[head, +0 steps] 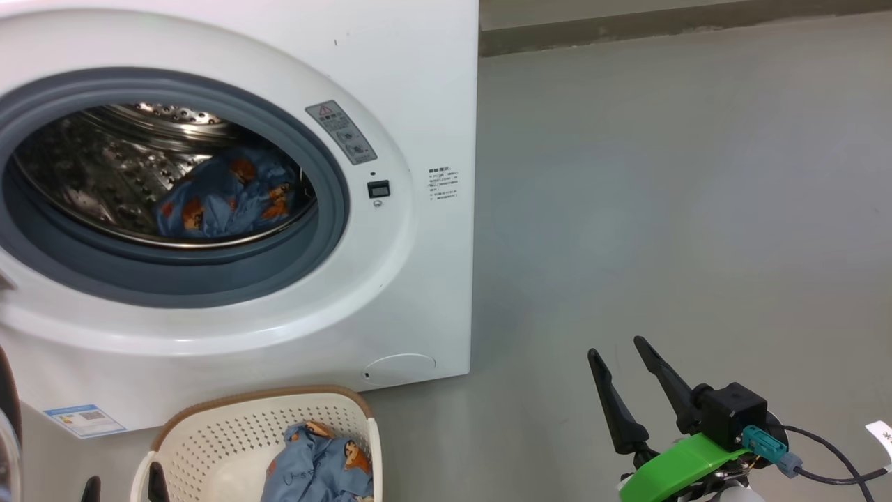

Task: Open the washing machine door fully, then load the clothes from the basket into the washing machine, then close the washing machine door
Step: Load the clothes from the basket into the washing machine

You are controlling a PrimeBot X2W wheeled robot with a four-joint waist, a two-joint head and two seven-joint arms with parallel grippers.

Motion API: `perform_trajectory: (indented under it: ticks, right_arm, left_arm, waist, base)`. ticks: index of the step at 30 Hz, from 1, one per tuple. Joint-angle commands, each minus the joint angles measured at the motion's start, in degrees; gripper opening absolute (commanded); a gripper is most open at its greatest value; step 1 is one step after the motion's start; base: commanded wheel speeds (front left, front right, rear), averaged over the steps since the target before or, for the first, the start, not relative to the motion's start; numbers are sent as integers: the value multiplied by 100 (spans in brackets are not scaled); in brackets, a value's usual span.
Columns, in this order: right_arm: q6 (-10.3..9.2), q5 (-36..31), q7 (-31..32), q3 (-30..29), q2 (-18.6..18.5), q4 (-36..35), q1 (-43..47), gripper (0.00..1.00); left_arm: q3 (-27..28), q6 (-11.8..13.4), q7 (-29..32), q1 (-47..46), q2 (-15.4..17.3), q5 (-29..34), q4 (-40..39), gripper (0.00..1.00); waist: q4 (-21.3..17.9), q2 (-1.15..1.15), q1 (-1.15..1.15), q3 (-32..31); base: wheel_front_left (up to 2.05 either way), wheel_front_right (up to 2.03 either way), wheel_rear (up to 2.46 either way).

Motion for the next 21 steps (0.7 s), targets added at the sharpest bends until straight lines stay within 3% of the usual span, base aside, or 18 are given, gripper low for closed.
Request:
perform_trajectory:
  ticks: [1,21]
  right_arm:
    - [35,-57,-28,101,34,-114,5,100]
    - [35,-56,-28,27,34,-198,50,100]
  left_arm:
    - [152,78,-30,-27,70,49,-145,100]
    - [68,172,-30,8,70,-60,-267,100]
  waist:
    - [44,0,0,-53]
    - [107,0,0,119]
  base:
    - [0,0,0]
    - [0,0,0]
